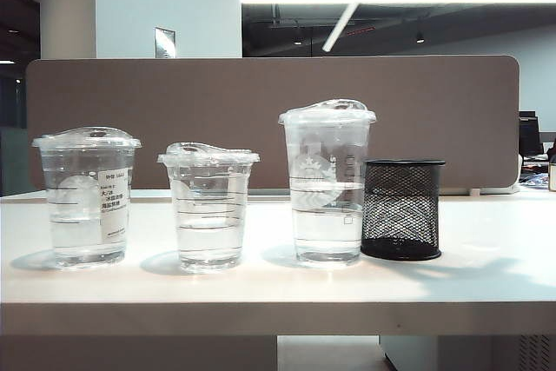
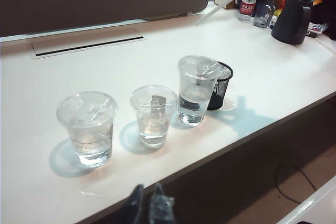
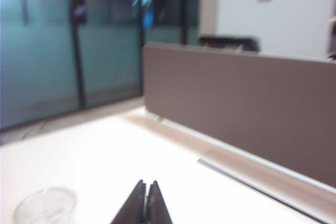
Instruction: Pick up the straw and insert it into the small coffee cup.
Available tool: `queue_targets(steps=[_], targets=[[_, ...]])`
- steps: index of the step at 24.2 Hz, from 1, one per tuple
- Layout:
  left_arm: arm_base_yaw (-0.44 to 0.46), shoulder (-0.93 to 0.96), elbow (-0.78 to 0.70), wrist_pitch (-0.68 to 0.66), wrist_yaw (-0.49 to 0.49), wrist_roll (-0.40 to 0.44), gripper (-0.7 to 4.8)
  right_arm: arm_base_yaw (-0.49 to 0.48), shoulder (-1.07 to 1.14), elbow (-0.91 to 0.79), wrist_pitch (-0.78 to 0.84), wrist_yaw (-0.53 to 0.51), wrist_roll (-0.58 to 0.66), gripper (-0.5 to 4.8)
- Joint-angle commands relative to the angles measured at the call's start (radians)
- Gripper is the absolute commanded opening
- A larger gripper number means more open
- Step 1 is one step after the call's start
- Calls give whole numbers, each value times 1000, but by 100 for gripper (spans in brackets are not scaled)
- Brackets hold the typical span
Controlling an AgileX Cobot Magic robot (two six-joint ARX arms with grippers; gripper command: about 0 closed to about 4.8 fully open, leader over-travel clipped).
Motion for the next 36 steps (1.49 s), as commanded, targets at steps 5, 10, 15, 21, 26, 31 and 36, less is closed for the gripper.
queue_targets(steps=[5,10,15,21,26,31,36], targets=[[0,2,2,13,5,5,21,158,127,160,-113,-23,-74,-1],[0,2,2,13,6,5,21,258,203,170,-118,32,-74,-1],[0,2,2,13,6,5,21,332,253,170,-139,57,-81,-1],[0,2,2,13,5,5,21,349,276,169,-181,74,-81,-1],[0,2,2,13,5,5,21,369,286,167,-220,79,-82,-1],[0,2,2,13,5,5,22,376,320,166,-217,84,-82,-1],[0,2,2,13,6,5,21,385,370,167,-191,82,-82,-1]])
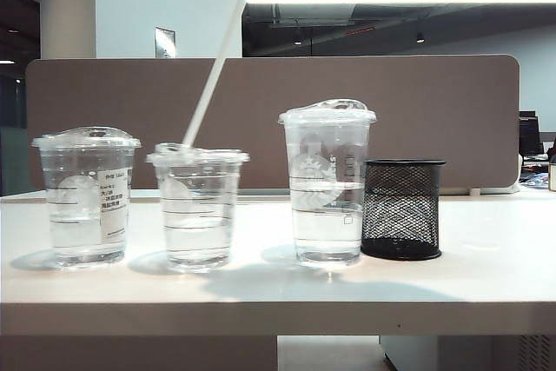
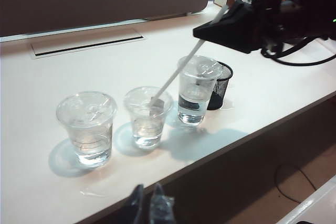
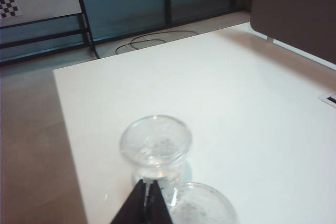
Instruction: Pick up the straw and insert it into the small coffee cup.
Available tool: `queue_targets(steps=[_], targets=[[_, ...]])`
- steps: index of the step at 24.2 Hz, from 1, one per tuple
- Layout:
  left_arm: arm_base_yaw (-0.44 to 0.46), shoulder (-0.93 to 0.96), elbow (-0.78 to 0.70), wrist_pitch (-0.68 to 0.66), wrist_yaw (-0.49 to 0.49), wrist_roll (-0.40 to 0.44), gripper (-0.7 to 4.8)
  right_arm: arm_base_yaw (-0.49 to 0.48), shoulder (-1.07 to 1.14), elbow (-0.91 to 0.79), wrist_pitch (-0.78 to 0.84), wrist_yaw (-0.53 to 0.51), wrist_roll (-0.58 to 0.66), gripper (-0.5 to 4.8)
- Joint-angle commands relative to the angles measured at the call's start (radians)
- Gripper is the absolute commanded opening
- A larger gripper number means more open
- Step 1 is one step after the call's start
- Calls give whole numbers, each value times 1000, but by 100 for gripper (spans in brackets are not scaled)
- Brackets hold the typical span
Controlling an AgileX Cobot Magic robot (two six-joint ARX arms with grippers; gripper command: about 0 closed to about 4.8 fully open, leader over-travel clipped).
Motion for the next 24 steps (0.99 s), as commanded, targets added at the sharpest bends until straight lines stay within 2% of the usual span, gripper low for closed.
queue_targets(steps=[1,10,24], targets=[[0,2,2,13,5,5,21,8,30,-1,-10,3,-1,-1],[0,2,2,13,5,5,21,26,34,1,56,-2,-1,-1],[0,2,2,13,5,5,21,49,37,89,36,-1,-1,-1]])
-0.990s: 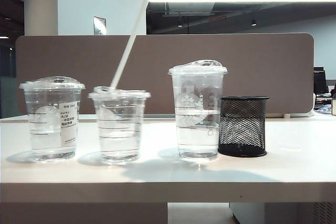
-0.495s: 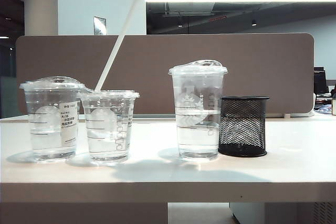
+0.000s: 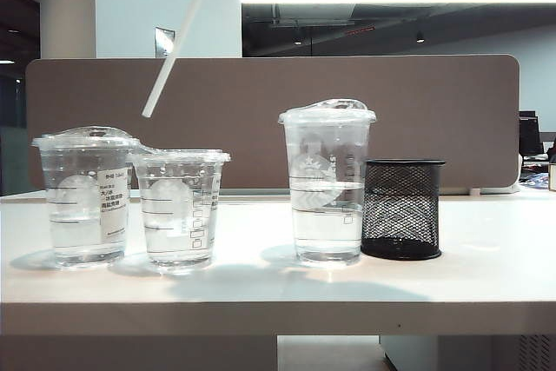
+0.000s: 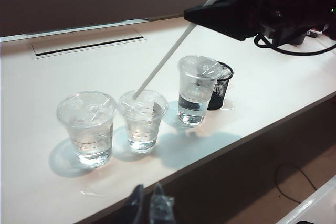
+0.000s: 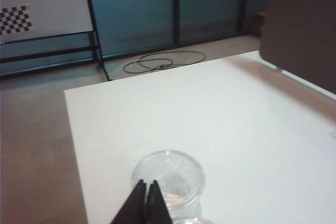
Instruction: Pick up the straw and insert it into the small coffee cup.
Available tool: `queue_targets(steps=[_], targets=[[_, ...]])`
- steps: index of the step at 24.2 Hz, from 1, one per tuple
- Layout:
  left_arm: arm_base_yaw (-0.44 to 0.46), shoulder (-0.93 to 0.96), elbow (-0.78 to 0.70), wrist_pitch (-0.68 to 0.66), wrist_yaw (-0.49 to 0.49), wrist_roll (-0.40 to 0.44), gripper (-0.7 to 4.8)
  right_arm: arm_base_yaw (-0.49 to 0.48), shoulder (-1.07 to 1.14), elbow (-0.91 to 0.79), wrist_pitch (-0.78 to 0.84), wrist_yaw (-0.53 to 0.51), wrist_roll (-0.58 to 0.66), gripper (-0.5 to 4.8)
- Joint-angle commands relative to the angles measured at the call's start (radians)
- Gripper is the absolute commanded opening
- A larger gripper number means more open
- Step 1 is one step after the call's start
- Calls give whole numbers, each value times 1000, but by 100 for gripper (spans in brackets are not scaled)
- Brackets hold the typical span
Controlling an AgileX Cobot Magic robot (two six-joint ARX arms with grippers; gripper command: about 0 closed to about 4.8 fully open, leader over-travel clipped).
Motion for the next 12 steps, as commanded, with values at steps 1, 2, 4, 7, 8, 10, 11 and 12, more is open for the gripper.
queue_targets(steps=[1,2,4,7,8,10,11,12], targets=[[0,2,2,13,5,5,21,3,0,5,-2,-1,-1,-1],[0,2,2,13,5,5,21,4,5,5,-2,-1,-1,-1],[0,2,2,13,5,5,21,4,19,5,-2,-1,-1,-1],[0,2,2,13,5,5,21,4,32,5,-6,-1,-1,-1],[0,2,2,13,5,5,21,4,36,5,-6,-1,-1,-1],[0,2,2,13,5,5,21,4,43,5,-5,0,-1,-1],[0,2,2,13,5,5,21,4,46,5,-6,-1,-1,-1],[0,2,2,13,5,5,21,4,52,5,-9,2,-1,-1]])
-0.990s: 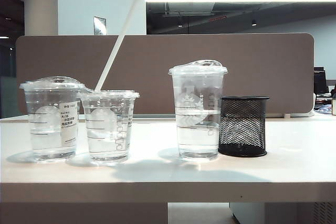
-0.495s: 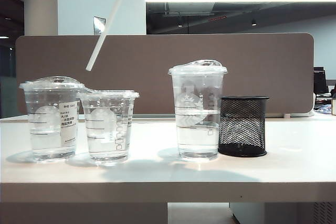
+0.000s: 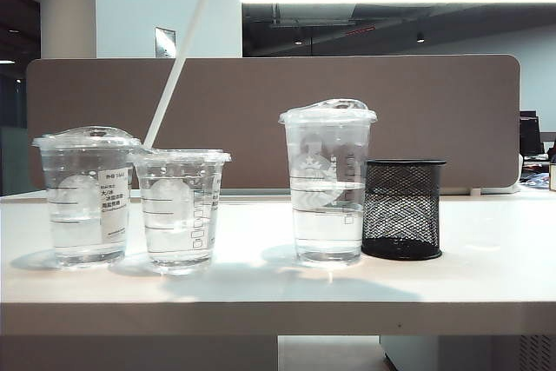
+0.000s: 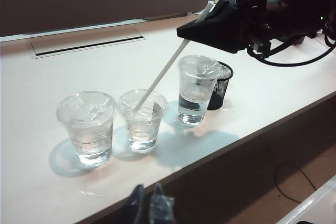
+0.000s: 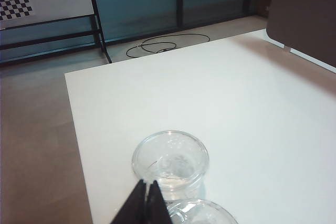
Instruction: Pick up the straw and insert it into the small coffee cup.
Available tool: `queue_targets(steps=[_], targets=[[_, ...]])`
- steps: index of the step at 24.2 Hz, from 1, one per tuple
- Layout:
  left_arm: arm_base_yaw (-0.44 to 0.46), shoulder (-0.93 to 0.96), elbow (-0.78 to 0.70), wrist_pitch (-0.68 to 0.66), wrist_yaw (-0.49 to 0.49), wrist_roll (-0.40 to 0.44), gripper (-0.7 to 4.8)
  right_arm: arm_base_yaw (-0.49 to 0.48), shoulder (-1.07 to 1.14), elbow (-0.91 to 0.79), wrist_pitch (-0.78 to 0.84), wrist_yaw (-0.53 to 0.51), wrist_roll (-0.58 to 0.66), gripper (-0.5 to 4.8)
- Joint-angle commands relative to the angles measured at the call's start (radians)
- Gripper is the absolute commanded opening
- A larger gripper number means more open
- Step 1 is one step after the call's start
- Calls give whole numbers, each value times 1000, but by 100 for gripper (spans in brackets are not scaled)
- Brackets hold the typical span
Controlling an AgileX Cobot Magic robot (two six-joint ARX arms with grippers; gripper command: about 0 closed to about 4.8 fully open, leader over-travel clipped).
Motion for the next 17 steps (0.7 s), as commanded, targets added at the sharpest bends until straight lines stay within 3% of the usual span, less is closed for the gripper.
queue_targets(steps=[1,9,17], targets=[[0,2,2,13,5,5,21,1,11,5,7,3,-1,-1],[0,2,2,13,5,5,21,2,56,5,14,2,-9,-1],[0,2,2,13,5,5,21,-3,81,5,-39,35,-132,-1]])
